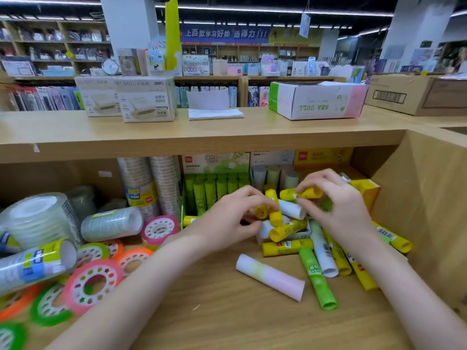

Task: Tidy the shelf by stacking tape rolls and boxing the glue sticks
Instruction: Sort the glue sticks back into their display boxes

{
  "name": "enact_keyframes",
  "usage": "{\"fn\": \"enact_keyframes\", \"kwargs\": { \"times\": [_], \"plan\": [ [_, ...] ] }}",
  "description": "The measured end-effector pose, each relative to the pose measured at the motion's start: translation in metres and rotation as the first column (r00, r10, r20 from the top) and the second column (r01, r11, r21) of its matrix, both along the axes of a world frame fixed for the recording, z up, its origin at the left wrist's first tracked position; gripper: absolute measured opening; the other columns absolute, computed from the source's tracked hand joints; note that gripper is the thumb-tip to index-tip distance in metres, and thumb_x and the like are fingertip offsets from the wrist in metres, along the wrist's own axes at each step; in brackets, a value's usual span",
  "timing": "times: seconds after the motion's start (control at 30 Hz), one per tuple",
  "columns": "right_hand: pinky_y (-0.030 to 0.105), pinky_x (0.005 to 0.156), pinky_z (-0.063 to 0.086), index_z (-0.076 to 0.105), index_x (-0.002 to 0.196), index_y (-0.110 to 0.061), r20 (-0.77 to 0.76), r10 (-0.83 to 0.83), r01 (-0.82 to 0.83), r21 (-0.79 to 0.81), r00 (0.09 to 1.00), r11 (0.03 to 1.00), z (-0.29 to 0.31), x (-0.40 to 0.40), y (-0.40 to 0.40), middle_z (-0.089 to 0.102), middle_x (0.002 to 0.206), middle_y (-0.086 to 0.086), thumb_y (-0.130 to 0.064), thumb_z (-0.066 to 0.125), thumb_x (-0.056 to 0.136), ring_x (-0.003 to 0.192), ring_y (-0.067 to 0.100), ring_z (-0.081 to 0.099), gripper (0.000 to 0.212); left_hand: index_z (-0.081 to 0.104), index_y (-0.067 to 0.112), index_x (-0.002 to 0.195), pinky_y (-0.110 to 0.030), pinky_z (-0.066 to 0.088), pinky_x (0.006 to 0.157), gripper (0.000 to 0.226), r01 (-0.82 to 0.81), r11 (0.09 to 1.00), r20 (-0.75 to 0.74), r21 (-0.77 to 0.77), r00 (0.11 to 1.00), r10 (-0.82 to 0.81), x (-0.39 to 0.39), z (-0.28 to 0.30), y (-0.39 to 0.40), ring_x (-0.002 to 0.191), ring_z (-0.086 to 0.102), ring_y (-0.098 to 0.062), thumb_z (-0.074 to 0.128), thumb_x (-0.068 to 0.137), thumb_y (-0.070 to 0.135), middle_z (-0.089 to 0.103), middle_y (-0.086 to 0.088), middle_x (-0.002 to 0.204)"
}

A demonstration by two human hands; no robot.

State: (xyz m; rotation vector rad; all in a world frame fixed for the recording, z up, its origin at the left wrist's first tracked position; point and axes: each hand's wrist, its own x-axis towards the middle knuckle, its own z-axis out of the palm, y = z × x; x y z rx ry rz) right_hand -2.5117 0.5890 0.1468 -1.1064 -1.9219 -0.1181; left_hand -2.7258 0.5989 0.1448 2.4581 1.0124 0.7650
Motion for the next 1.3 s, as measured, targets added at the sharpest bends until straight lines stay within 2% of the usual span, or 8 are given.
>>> {"fn": "enact_keyframes", "kwargs": {
  "times": [0.17, 0.4, 0.57, 0.7, 0.83, 1.0, 1.13, 1.3],
  "plan": [
    [0.012, 0.069, 0.039, 0.061, 0.078, -0.008, 0.115, -0.033, 0.019, 0.124, 0.993, 0.992, 0.000, 0.000, -0.013, 0.048, 0.094, 0.005, 0.006, 0.067, 0.075, 0.075, 0.006, 0.044, 0.016, 0.061, 0.027, 0.098, -0.033, 0.049, 0.080, 0.016, -0.179, 0.984, -0.037, 0.016, 0.983, 0.179, 0.009, 0.002, -0.003, 0.083, 0.056, -0.008, 0.062, 0.086, 0.037, 0.050, 0.007, 0.097],
    [0.028, 0.074, 0.048, 0.059, 0.097, -0.019, 0.229, 0.081, -0.073, -0.043, 0.970, 0.996, -0.032, 0.000, -0.031, 0.039, 0.110, -0.002, -0.016, 0.060, 0.079, 0.083, 0.007, 0.051, 0.018, 0.043, 0.021, 0.097, -0.035, 0.045, 0.072, 0.037, -0.404, 0.905, -0.110, 0.135, 0.901, 0.419, 0.041, 0.005, -0.004, 0.081, 0.056, -0.022, 0.062, 0.082, 0.049, 0.042, 0.003, 0.100],
    [0.008, 0.082, 0.036, 0.067, 0.093, -0.019, -0.009, 0.104, -0.104, -0.087, 0.995, 0.991, -0.021, 0.003, -0.056, 0.044, 0.104, -0.002, -0.043, 0.055, 0.083, 0.087, 0.001, 0.051, 0.029, 0.041, 0.031, 0.119, -0.039, 0.049, 0.079, 0.042, -0.361, 0.929, -0.124, 0.081, 0.921, 0.369, 0.039, 0.009, -0.002, 0.092, 0.057, -0.025, 0.060, 0.084, 0.046, 0.039, 0.002, 0.109],
    [0.009, 0.081, 0.037, 0.062, 0.090, -0.030, 0.047, 0.216, -0.201, -0.215, 0.975, 0.956, -0.033, -0.007, -0.093, 0.039, 0.109, -0.012, -0.063, 0.060, 0.073, 0.091, 0.003, 0.048, 0.037, 0.051, 0.032, 0.126, -0.027, 0.042, 0.077, 0.037, -0.275, 0.957, -0.085, 0.088, 0.955, 0.283, 0.023, 0.002, 0.001, 0.085, 0.053, -0.015, 0.056, 0.090, 0.039, 0.038, 0.003, 0.114],
    [0.019, 0.076, 0.042, 0.058, 0.090, -0.025, 0.146, 0.172, -0.135, -0.236, 0.974, 0.962, -0.054, -0.019, -0.097, 0.038, 0.108, -0.010, -0.052, 0.061, 0.074, 0.085, 0.002, 0.046, 0.031, 0.057, 0.023, 0.121, -0.034, 0.050, 0.078, 0.030, -0.227, 0.966, 0.022, 0.122, 0.974, 0.226, 0.005, -0.008, -0.004, 0.081, 0.054, -0.008, 0.056, 0.091, 0.026, 0.038, 0.008, 0.110],
    [0.028, 0.070, 0.050, 0.056, 0.098, -0.022, 0.204, 0.037, -0.002, -0.169, 0.978, 0.986, -0.055, -0.032, -0.090, 0.046, 0.107, -0.005, -0.042, 0.050, 0.080, 0.091, 0.010, 0.053, 0.027, 0.059, 0.020, 0.119, -0.029, 0.044, 0.090, 0.043, -0.152, 0.975, 0.089, 0.164, 0.986, 0.139, -0.015, -0.017, -0.030, 0.101, 0.053, -0.006, 0.043, 0.088, 0.045, 0.047, 0.009, 0.115],
    [0.015, 0.090, 0.035, 0.059, 0.103, -0.020, 0.201, 0.056, -0.023, -0.164, 0.978, 0.986, -0.054, -0.030, -0.087, 0.057, 0.103, -0.006, -0.041, 0.052, 0.081, 0.101, 0.009, 0.046, 0.031, 0.048, 0.024, 0.132, -0.026, 0.029, 0.105, 0.057, 0.015, 0.990, -0.117, 0.140, 0.993, 0.002, -0.025, -0.034, -0.054, 0.125, 0.038, -0.007, 0.038, 0.086, 0.057, 0.043, 0.007, 0.135],
    [0.008, 0.086, 0.033, 0.064, 0.092, -0.014, 0.043, -0.081, 0.085, -0.102, 0.996, 0.991, -0.043, -0.001, -0.087, 0.060, 0.095, -0.005, -0.031, 0.047, 0.084, 0.094, 0.011, 0.050, 0.026, 0.046, 0.029, 0.132, -0.022, 0.019, 0.105, 0.054, 0.084, 0.959, -0.276, 0.270, 0.961, -0.006, -0.026, -0.049, -0.051, 0.127, 0.033, -0.008, 0.043, 0.086, 0.057, 0.045, 0.008, 0.135]
  ]
}}
